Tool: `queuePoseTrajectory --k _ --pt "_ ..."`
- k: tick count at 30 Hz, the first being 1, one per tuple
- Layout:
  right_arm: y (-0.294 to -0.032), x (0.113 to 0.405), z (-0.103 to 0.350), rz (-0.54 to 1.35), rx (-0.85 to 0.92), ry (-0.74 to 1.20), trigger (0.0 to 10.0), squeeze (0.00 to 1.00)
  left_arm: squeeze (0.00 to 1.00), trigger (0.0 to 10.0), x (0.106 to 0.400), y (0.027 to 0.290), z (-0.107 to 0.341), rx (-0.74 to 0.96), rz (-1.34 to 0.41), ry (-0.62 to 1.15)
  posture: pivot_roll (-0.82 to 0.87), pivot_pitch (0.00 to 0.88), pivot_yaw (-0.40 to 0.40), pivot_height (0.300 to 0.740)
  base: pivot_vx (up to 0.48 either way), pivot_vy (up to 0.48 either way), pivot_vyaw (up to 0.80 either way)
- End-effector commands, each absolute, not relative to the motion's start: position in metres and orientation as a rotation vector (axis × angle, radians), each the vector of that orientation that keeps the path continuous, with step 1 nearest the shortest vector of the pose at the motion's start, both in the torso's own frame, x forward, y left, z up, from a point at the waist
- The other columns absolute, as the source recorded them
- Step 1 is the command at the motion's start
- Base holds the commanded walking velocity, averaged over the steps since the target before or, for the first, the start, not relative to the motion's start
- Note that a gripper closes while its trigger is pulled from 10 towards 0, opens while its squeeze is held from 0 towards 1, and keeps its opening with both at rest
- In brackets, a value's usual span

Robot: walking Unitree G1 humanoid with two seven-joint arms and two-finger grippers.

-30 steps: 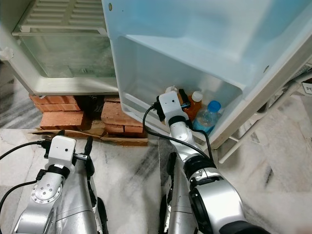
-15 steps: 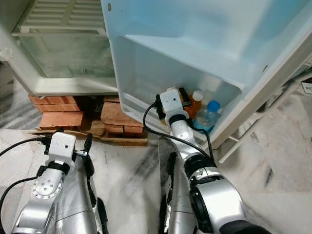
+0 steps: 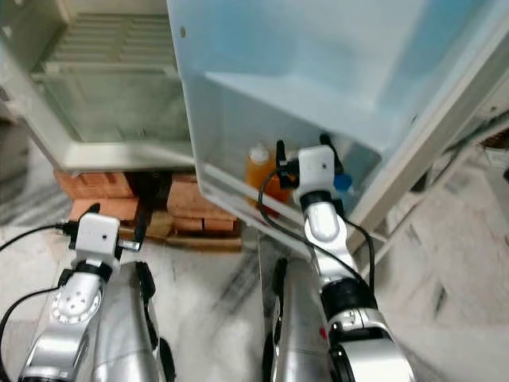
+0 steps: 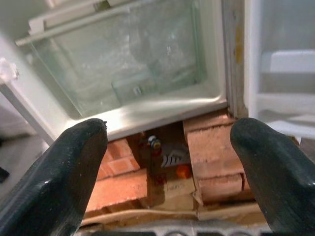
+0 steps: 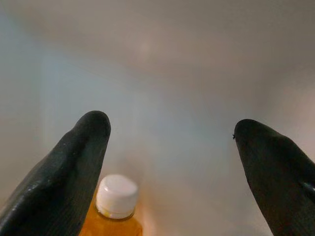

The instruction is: Restocking fridge

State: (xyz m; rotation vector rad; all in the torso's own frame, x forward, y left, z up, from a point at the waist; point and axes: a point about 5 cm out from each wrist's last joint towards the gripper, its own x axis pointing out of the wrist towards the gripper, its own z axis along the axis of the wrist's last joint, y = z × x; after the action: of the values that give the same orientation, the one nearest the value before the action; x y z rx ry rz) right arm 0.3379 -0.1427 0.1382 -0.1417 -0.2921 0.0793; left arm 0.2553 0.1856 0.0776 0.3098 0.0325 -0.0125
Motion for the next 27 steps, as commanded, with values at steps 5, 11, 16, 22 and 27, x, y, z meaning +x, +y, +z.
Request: queuePoseTrajectory --k 5,11,16,22,27 --pt "-0.143 0.314 0.137 0.104 -0.090 -0.281 10.0 0.00 0.00 10.0 0.256 0.183 0.074 0.297 -0.020 0.035 0.05 0.000 -0.031 0.447 0.000 0.000 0.00" --pt "-0.148 0.292 0.132 0.162 -0.004 -0.242 10.0 0.00 0.00 10.0 0.254 0.185 0.072 0.283 -0.018 0.032 0.04 0.000 -0.028 0.447 0.000 0.000 0.00" --pt "-0.156 0.274 0.125 0.133 0.010 -0.201 10.0 0.00 0.00 10.0 0.248 0.187 0.071 0.259 -0.019 0.035 0.03 0.000 -0.021 0.477 0.000 0.000 0.00" --pt "-0.155 0.258 0.126 0.183 0.054 -0.176 10.0 0.00 0.00 10.0 0.247 0.182 0.077 0.223 -0.030 0.002 0.02 0.000 -0.014 0.517 0.000 0.000 0.00" --pt "-0.141 0.256 0.144 0.367 0.136 -0.197 10.0 0.00 0.00 10.0 0.248 0.179 0.076 0.219 -0.053 0.004 0.01 0.000 -0.010 0.542 0.000 0.000 0.00"
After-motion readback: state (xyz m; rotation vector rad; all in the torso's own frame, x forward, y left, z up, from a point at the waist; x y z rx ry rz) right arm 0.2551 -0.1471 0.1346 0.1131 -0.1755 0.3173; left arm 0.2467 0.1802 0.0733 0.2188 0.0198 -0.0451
